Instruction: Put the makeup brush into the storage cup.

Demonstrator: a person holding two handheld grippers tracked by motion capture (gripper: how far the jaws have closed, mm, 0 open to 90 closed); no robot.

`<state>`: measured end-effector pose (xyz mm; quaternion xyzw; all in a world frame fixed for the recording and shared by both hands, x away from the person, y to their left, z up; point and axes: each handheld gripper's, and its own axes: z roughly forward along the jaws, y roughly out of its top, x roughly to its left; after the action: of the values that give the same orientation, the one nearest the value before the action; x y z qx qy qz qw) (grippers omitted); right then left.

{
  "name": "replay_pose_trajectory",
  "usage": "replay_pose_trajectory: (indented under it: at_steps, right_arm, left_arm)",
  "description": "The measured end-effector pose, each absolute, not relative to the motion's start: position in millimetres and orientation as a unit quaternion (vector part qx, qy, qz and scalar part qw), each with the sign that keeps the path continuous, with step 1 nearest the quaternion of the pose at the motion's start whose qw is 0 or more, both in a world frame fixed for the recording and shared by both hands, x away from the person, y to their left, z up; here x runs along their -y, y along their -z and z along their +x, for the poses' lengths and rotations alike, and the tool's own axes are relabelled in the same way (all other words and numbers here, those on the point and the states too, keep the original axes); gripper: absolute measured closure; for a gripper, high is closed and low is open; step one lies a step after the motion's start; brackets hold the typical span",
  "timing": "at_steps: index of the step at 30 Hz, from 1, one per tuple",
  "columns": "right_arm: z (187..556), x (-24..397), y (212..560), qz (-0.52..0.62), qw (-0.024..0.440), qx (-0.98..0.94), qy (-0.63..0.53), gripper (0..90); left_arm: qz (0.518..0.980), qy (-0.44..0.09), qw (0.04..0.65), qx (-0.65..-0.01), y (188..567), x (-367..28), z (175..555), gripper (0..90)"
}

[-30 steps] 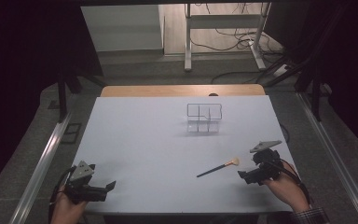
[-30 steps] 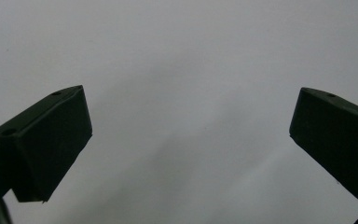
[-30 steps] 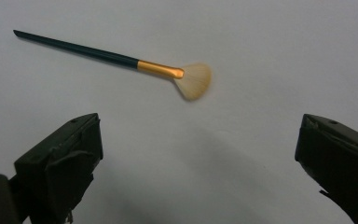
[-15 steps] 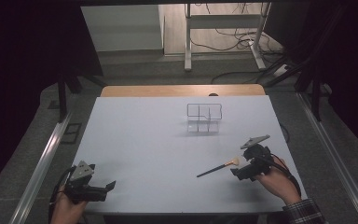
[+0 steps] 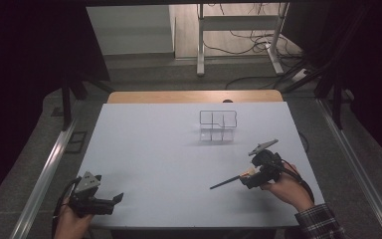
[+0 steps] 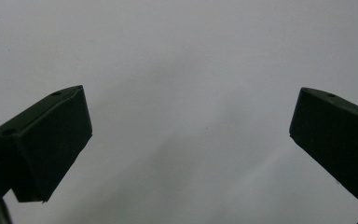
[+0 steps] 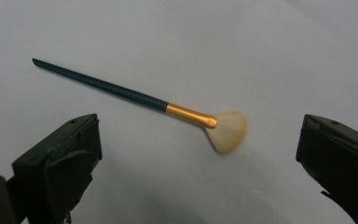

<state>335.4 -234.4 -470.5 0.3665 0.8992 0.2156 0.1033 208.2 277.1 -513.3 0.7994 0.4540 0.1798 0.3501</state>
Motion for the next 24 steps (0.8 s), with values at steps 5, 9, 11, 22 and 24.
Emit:
replay_pose_trajectory:
  at_steps: [5, 9, 11, 22, 24]
  right_arm:
    - [339, 225, 470, 0.354, 0.101, -0.906, -0.207, 0.2]
    - [341, 220, 471, 0.347, 0.096, -0.91, -0.204, 0.2]
    - [342, 217, 471, 0.345, 0.092, -0.912, -0.202, 0.2]
    - [346, 202, 473, 0.326, 0.087, -0.921, -0.197, 2.2]
    - [346, 199, 474, 0.322, 0.084, -0.922, -0.196, 2.2]
  left_arm:
    - [0.799, -0.18, 0.35, -0.454, 513, -277, 208, 0.0]
    - [0.799, -0.18, 0.35, -0.453, 513, -277, 208, 0.0]
    - [0.8, -0.18, 0.35, -0.453, 513, -277, 208, 0.0]
    - [0.801, -0.179, 0.351, -0.452, 513, -276, 209, 0.0]
    - [0.801, -0.178, 0.351, -0.452, 513, -277, 209, 0.0]
